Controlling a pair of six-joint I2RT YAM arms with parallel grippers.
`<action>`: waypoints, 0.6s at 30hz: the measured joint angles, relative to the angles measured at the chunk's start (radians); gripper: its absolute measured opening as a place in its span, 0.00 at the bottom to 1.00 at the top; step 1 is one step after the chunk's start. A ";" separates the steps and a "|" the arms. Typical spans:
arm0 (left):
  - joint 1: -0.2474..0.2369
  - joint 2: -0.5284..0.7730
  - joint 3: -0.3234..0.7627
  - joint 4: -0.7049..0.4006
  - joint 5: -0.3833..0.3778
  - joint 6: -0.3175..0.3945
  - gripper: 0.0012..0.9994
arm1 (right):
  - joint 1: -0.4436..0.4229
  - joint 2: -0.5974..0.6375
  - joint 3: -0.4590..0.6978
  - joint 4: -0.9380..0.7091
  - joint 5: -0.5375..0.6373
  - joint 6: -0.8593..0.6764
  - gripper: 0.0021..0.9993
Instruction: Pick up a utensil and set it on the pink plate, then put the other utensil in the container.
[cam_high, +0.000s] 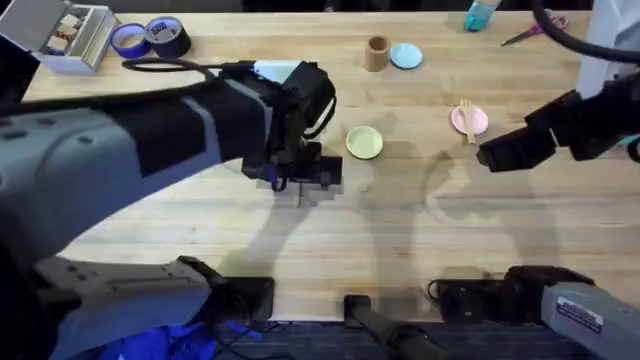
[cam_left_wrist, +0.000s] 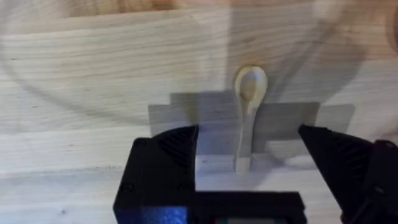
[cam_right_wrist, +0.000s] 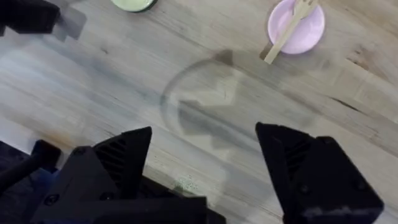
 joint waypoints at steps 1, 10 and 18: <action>0.000 0.010 0.008 -0.005 0.002 0.000 0.99 | 0.000 0.000 0.000 0.000 0.000 0.000 1.00; 0.000 0.041 0.032 -0.024 0.008 0.001 0.97 | 0.000 0.000 0.000 0.000 0.000 0.001 1.00; 0.001 0.041 0.032 -0.025 0.009 0.003 0.85 | 0.000 0.000 0.000 0.000 0.000 0.000 1.00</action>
